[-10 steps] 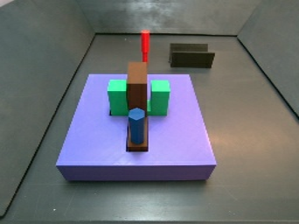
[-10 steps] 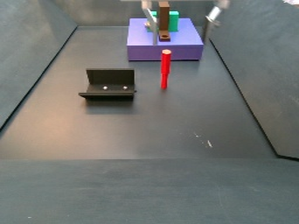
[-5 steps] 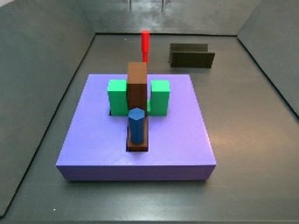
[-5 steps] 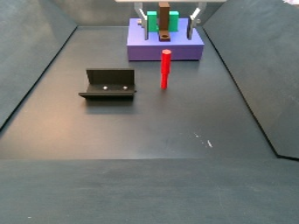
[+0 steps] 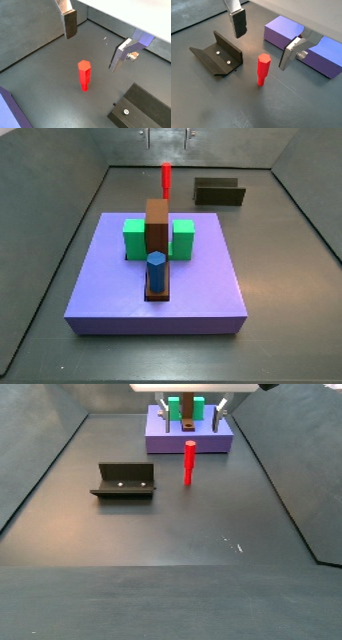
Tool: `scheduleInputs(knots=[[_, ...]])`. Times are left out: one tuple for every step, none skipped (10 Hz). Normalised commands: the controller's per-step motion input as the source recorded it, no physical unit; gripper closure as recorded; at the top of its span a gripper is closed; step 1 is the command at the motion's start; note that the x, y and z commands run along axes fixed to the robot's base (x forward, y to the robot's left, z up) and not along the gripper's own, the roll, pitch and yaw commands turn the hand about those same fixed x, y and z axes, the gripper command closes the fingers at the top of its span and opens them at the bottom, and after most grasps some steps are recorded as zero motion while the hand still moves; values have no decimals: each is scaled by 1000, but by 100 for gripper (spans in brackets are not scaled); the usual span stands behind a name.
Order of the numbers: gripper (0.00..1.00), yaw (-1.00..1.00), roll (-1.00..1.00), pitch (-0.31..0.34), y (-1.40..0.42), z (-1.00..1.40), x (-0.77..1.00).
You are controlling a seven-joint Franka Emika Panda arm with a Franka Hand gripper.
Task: Pick up the red object. Move up. Move to above the board. Insert the red object.
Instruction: Pick up the red object.
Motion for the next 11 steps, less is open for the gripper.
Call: scheduleInputs(knots=[[0, 0, -24, -9, 0, -117, 0], [0, 0, -7, -7, 0, -117, 0], [0, 0, -9, -11, -54, -120, 0], [0, 0, 0, 0, -174, -46, 0], [0, 0, 0, 0, -129, -29, 0], [0, 0, 3, 0, -111, -20, 0], [0, 0, 0, -1, -126, -31, 0], [0, 0, 0, -1, -129, -34, 0], [0, 0, 0, 0, -109, -43, 0], [0, 0, 0, 0, -80, -40, 0], [0, 0, 0, 0, -80, -46, 0]])
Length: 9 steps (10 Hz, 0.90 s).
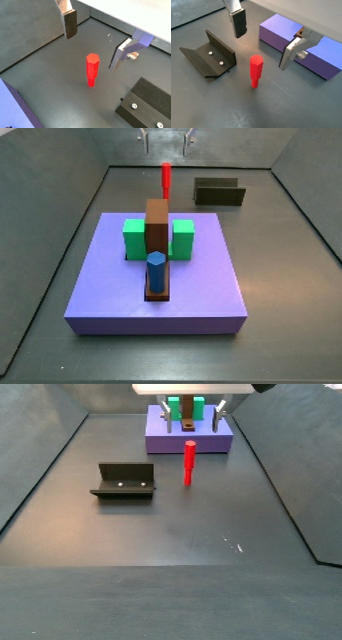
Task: Pick up the red object. Move up. Move to above the board. Insert the red object.
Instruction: Pick up the red object.
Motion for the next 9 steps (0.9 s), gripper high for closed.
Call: scheduleInputs(knots=[[0, 0, 0, 0, -103, -63, 0], [0, 0, 0, -10, 0, -186, 54], [0, 0, 37, -20, 69, -386, 63], [0, 0, 86, -17, 114, -454, 63], [0, 9, 104, -17, 123, -480, 71], [0, 31, 114, -17, 131, -517, 23], [0, 3, 66, -9, 100, -426, 9], [0, 0, 3, -7, 20, -323, 0], [0, 0, 0, -4, 0, -246, 0]])
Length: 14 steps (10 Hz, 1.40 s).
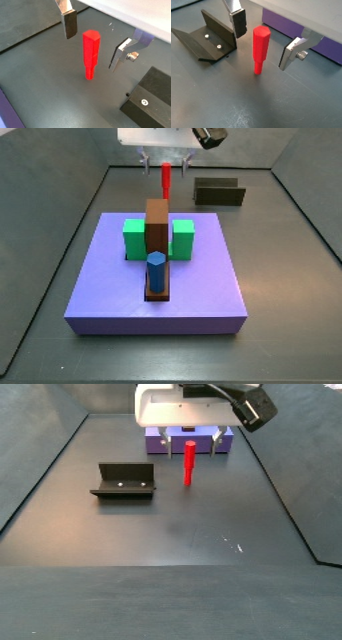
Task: Pick up the red object. Move up. Move to above the board. Insert the red object.
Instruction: Pick up the red object.
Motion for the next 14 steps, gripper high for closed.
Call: scheduleInputs(knots=[[0, 0, 0, -1, 0, -183, -11], [0, 0, 0, -4, 0, -140, -9], [0, 0, 10, 0, -6, -97, 0], [0, 0, 21, 0, -29, -34, 0], [0, 0, 41, 0, -43, 0, 0], [0, 0, 33, 0, -40, 0, 0], [0, 0, 20, 0, 0, 0, 0], [0, 0, 0, 0, 0, 0, 0], [100, 0, 0, 0, 0, 0, 0], [100, 0, 0, 0, 0, 0, 0], [100, 0, 0, 0, 0, 0, 0], [100, 0, 0, 0, 0, 0, 0], [100, 0, 0, 0, 0, 0, 0], [100, 0, 0, 0, 0, 0, 0]])
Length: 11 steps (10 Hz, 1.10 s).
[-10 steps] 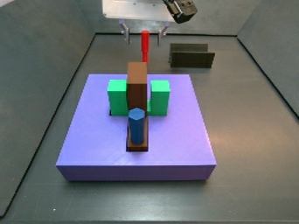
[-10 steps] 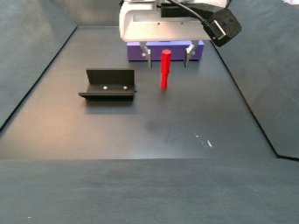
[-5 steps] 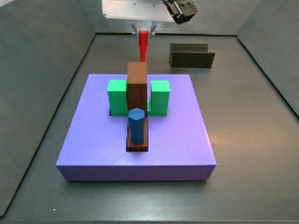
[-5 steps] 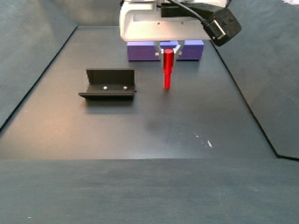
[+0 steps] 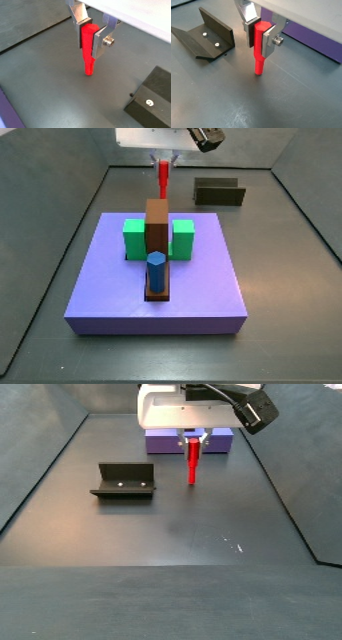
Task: Pick up the red object. Move up. Move to above the board. Insert the red object.
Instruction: Pick up the red object, then move up.
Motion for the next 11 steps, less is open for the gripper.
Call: scheduleInputs(knots=[[100, 0, 0, 0, 0, 0, 0], [100, 0, 0, 0, 0, 0, 0], [100, 0, 0, 0, 0, 0, 0], [100, 0, 0, 0, 0, 0, 0], [100, 0, 0, 0, 0, 0, 0], [100, 0, 0, 0, 0, 0, 0], [100, 0, 0, 0, 0, 0, 0], [100, 0, 0, 0, 0, 0, 0], [100, 0, 0, 0, 0, 0, 0], [100, 0, 0, 0, 0, 0, 0], [100, 0, 0, 0, 0, 833, 0]])
